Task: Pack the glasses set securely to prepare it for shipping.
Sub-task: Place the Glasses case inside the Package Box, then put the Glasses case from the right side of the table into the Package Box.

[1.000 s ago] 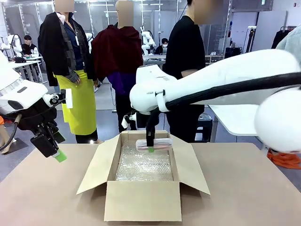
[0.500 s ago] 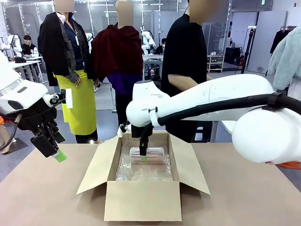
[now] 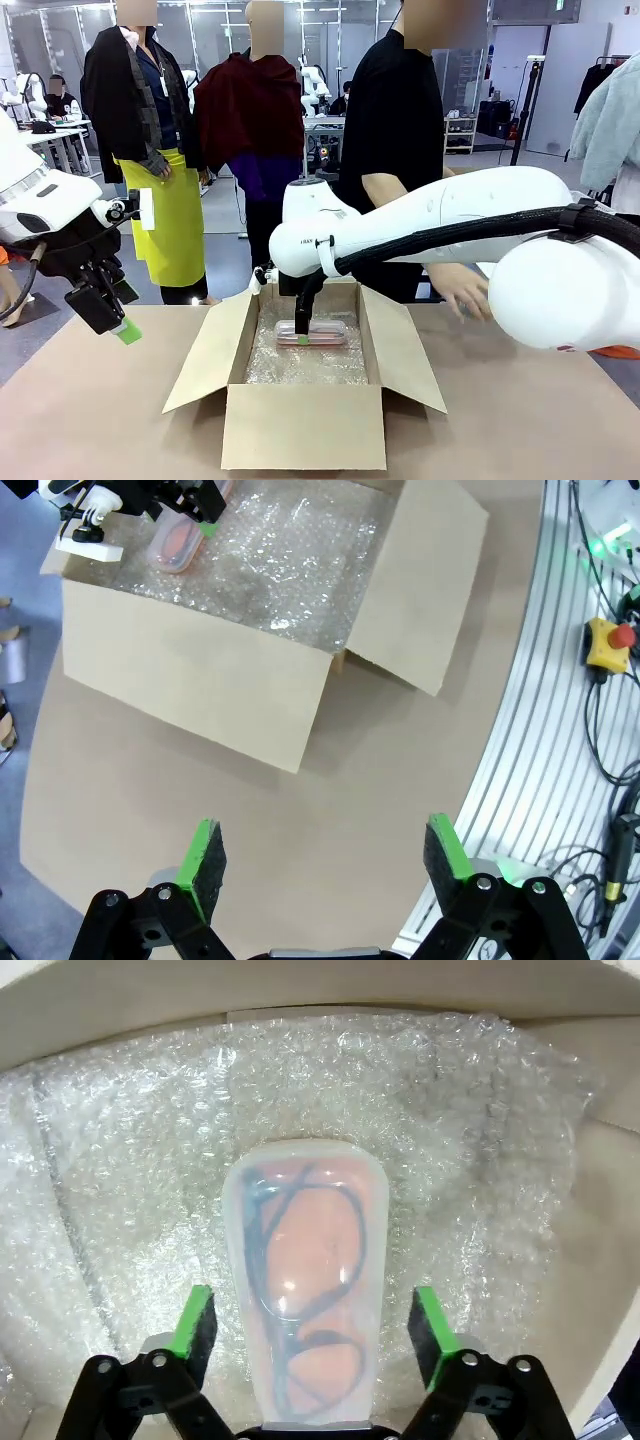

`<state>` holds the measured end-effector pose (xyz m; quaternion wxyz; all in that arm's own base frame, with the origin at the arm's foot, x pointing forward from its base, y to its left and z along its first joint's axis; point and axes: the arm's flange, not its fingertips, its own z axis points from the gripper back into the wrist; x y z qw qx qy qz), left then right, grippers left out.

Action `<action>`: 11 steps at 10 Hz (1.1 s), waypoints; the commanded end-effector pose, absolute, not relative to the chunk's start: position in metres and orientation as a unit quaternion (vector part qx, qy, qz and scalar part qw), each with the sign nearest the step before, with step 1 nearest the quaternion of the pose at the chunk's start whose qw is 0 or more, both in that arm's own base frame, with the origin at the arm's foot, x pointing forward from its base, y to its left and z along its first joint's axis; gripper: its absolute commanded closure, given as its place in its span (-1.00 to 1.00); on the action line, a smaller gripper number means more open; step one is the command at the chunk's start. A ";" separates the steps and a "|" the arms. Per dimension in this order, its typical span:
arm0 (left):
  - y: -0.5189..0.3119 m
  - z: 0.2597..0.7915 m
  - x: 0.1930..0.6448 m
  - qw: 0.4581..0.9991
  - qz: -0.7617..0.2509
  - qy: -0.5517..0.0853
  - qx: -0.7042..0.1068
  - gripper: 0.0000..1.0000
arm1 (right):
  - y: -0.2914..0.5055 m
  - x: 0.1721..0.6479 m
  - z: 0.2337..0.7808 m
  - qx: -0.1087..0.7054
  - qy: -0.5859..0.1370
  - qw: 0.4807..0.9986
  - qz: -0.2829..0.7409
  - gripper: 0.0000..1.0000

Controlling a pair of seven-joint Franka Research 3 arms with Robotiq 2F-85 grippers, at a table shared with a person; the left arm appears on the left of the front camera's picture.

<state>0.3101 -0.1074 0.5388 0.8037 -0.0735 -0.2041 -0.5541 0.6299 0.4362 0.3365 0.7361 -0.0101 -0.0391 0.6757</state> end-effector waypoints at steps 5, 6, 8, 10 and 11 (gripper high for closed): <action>-0.108 0.539 0.310 0.803 -0.552 -0.209 -0.081 -1.00 | 0.436 0.630 0.340 -0.011 -0.041 0.736 0.676 -1.00; -0.108 0.539 0.310 0.803 -0.552 -0.209 -0.081 -1.00 | 0.436 0.630 0.340 -0.011 -0.041 0.736 0.676 -1.00; -0.108 0.539 0.310 0.803 -0.552 -0.209 -0.081 -1.00 | 0.436 0.630 0.340 -0.011 -0.041 0.736 0.676 -1.00; -0.108 0.539 0.310 0.803 -0.552 -0.209 -0.081 -1.00 | 0.436 0.630 0.340 -0.011 -0.041 0.736 0.676 -1.00; -0.108 0.539 0.310 0.803 -0.552 -0.209 -0.081 -1.00 | 0.436 0.630 0.340 -0.011 -0.041 0.736 0.676 -1.00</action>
